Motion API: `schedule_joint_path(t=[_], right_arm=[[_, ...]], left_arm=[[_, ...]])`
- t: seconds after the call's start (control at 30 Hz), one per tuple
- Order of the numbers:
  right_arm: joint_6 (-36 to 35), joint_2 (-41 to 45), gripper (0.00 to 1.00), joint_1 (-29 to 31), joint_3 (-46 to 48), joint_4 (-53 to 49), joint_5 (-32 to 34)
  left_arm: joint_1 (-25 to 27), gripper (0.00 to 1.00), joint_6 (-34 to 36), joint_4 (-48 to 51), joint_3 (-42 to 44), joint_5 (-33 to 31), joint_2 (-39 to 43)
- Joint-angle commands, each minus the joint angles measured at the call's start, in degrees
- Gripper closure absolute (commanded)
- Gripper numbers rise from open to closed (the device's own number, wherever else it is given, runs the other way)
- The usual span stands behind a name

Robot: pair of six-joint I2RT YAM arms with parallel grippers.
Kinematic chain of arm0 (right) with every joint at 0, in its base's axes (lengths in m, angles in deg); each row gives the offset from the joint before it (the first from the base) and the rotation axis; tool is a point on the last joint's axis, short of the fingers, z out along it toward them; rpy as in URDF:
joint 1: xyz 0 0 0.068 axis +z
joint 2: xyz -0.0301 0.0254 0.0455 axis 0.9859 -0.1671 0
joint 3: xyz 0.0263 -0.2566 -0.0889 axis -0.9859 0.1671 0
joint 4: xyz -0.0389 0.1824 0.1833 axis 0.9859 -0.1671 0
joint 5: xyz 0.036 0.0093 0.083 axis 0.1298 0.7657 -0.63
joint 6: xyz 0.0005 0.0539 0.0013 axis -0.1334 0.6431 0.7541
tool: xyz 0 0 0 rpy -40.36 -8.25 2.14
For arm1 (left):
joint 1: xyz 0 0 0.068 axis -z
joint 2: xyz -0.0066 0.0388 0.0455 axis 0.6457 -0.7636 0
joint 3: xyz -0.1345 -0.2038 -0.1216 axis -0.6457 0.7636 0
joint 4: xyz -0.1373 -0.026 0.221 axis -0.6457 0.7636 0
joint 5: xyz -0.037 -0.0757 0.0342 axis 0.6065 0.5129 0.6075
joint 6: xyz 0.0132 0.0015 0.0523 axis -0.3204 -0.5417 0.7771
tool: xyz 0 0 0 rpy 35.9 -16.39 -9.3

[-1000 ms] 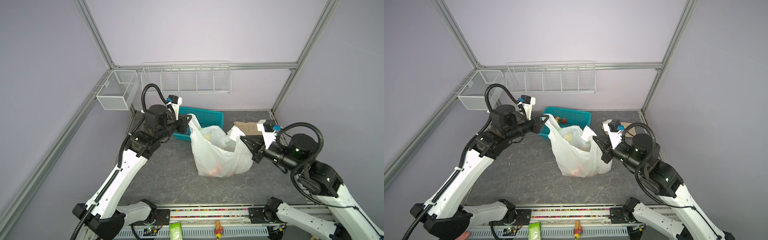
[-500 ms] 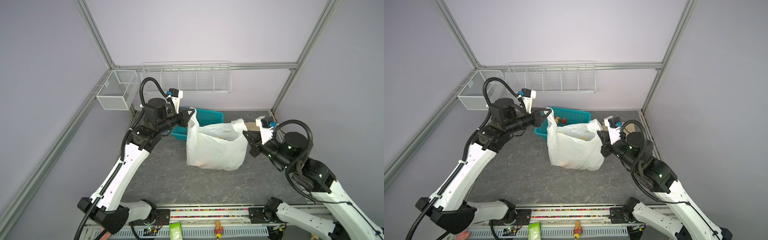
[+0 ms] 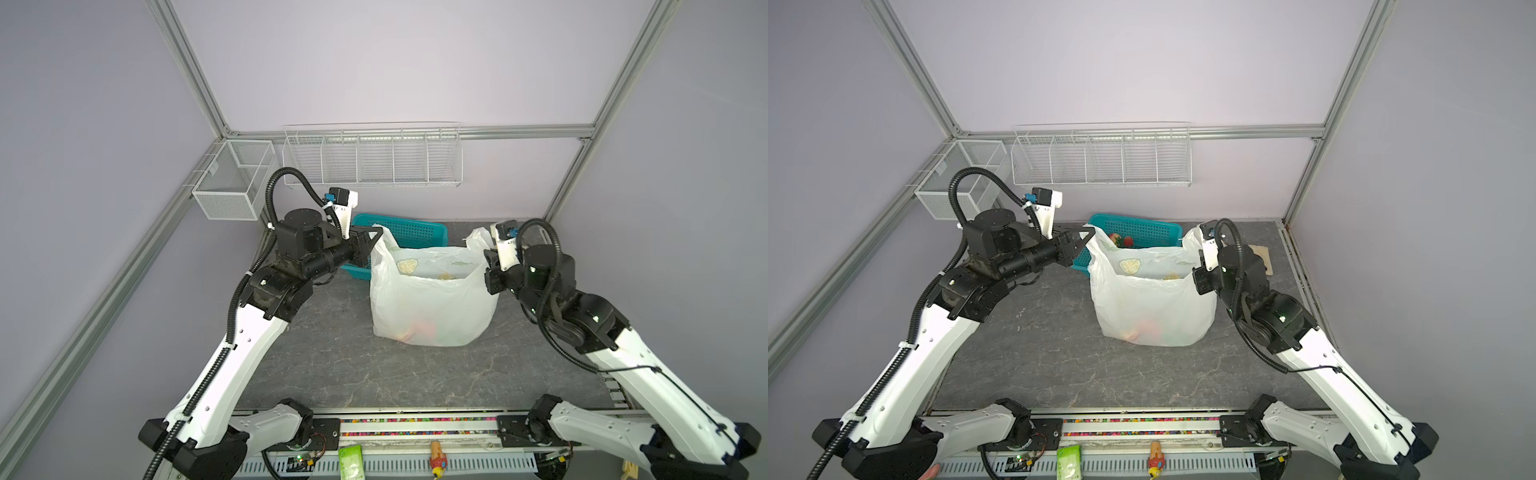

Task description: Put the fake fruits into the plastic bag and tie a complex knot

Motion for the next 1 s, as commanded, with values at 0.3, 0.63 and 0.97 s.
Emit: schedule_joint_path(t=[0.3,0.63,0.97], right_arm=[[-4.17,-2.31,0.33,-0.03,-15.61,-7.79,-7.84],[-11.95,-10.22,0.14,14.33,-22.57,-5.23,-16.65],[-11.05,-14.43,0.05,14.81,-5.62,17.84,-30.58]], left_arm=[[-0.29,1.00,-1.91,1.33,1.55,1.09,1.76],[-0.20,1.00,-4.26,3.08,1.21,1.10,2.50],[-0.18,1.00,-4.00,5.56,-0.53,1.83,2.61]])
